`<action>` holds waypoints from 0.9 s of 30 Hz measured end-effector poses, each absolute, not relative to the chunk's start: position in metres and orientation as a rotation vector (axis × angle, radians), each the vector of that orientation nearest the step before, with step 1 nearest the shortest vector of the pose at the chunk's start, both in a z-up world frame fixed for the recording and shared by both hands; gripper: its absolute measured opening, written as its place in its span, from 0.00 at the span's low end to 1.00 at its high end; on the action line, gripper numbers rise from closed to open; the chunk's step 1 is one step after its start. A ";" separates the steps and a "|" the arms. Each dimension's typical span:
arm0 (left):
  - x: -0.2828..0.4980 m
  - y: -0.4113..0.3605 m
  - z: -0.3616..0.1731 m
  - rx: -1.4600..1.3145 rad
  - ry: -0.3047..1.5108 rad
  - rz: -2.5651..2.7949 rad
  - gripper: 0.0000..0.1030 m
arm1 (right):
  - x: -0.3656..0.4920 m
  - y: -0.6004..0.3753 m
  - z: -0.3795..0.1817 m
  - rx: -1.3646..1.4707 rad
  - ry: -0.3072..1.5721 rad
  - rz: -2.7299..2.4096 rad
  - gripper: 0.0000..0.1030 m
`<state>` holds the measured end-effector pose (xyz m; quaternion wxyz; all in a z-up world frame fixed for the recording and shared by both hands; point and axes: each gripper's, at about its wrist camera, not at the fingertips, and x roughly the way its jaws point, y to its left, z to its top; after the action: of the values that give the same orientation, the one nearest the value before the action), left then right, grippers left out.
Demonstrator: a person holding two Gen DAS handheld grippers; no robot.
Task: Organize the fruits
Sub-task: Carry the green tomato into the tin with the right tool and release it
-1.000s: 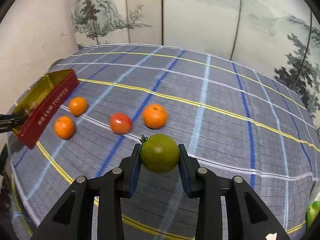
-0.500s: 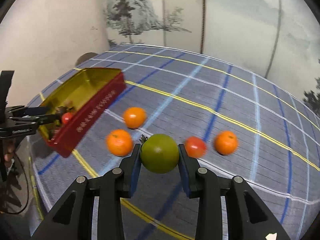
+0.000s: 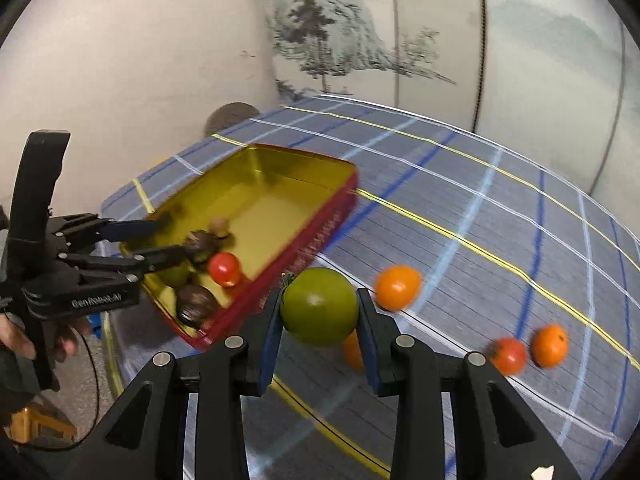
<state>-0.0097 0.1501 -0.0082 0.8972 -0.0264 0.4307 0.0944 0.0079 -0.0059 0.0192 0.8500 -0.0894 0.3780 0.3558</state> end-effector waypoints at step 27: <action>-0.052 0.226 -0.001 -0.205 0.891 0.400 0.55 | 0.001 0.082 -0.001 -0.284 0.841 0.860 0.31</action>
<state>-0.0525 0.2264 -0.0009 0.8782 -0.0983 0.4271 0.1917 0.0005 0.0820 -0.0006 0.8151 -0.1332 0.3940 0.4032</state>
